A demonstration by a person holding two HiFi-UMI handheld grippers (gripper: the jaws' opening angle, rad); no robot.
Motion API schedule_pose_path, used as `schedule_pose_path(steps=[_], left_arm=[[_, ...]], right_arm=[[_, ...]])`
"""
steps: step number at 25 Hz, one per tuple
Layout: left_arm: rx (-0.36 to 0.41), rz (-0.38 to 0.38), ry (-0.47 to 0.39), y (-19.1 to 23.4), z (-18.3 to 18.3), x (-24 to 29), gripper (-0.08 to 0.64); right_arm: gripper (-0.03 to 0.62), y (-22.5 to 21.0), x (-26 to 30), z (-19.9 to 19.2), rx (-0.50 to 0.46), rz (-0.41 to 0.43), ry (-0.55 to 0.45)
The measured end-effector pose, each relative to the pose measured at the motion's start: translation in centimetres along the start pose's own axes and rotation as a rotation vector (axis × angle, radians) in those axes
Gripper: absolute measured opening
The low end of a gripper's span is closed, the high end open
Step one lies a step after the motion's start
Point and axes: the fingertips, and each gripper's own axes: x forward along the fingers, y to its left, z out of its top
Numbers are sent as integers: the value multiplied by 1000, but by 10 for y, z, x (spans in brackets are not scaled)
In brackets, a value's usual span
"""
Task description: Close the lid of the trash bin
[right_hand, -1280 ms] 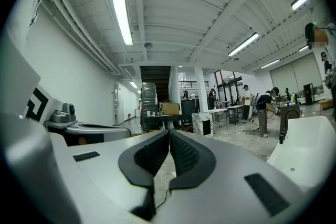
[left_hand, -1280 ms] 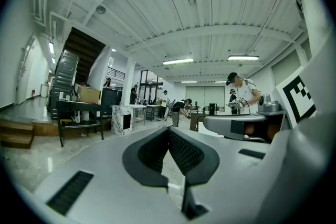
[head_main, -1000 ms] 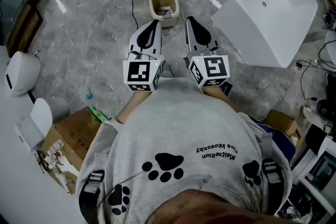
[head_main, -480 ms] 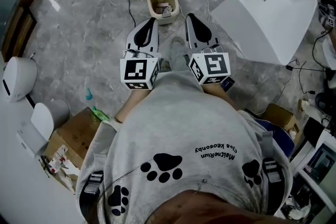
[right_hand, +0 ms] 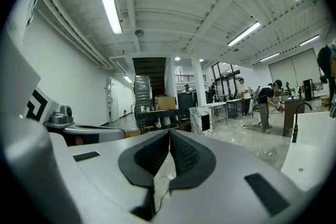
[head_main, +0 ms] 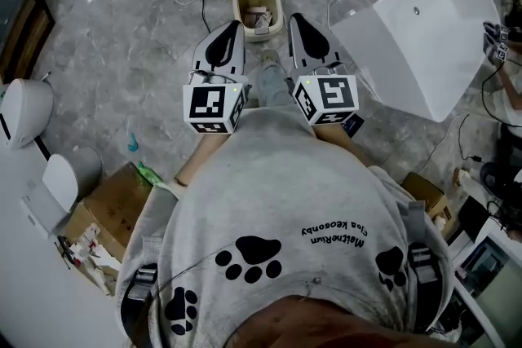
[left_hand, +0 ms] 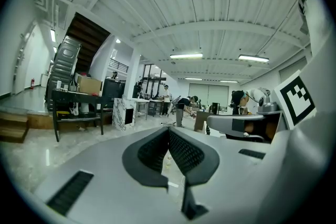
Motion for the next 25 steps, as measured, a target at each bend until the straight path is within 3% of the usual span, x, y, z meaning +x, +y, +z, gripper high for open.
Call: schedule_pose_path(steps=[13,19,25], left_arm=[[-19,82,-29,50,49,149,20],[-19,108,-39,56,56,193,20],[-27,102,9,67,42,218,20]], right_arm=[[32,-89,141,51,-37,93,-7],[32,-122,181,61,-40,132,-20],[32,-133,205,54,-16,149,-9]])
